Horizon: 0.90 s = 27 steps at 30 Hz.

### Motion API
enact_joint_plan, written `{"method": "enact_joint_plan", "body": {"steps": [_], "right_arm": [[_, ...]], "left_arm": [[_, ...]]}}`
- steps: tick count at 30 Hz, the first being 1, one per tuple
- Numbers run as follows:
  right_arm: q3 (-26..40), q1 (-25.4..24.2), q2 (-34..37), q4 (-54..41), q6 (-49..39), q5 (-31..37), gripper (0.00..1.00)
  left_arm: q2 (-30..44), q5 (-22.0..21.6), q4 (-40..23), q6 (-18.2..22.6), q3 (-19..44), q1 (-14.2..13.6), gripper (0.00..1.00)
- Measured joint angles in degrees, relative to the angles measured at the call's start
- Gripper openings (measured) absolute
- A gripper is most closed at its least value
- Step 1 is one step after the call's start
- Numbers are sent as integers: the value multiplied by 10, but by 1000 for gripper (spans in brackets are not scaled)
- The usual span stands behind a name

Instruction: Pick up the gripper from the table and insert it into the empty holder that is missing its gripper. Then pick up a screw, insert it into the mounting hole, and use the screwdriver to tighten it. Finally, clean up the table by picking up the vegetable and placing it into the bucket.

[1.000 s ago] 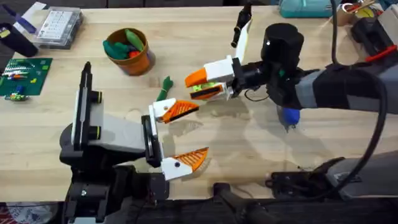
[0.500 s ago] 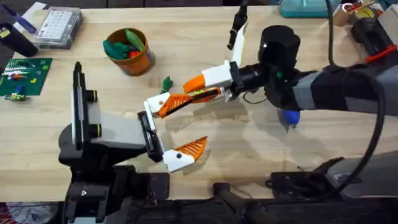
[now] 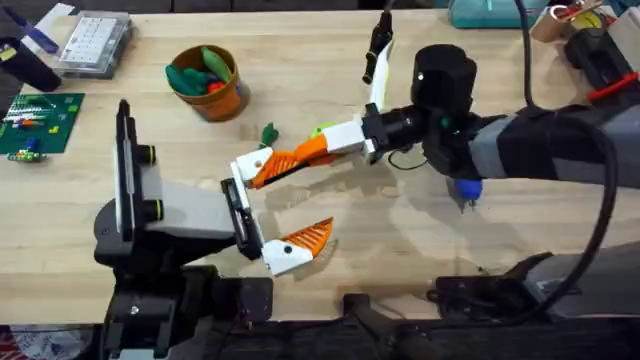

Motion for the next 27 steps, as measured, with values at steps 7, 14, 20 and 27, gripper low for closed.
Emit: {"method": "enact_joint_plan", "body": {"steps": [7, 14, 20, 27], "right_arm": [[0, 6, 0, 0, -2, 18, 8], [0, 16, 0, 2, 0, 49, 8], [0, 29, 0, 5, 1, 73, 8], [0, 35, 0, 9, 1, 88, 8]], "left_arm": [[0, -2, 0, 0, 0, 0, 986], [0, -15, 2, -3, 0, 0, 986], [0, -27, 4, -7, 0, 4, 986], [0, -34, 5, -9, 0, 7, 986]]}}
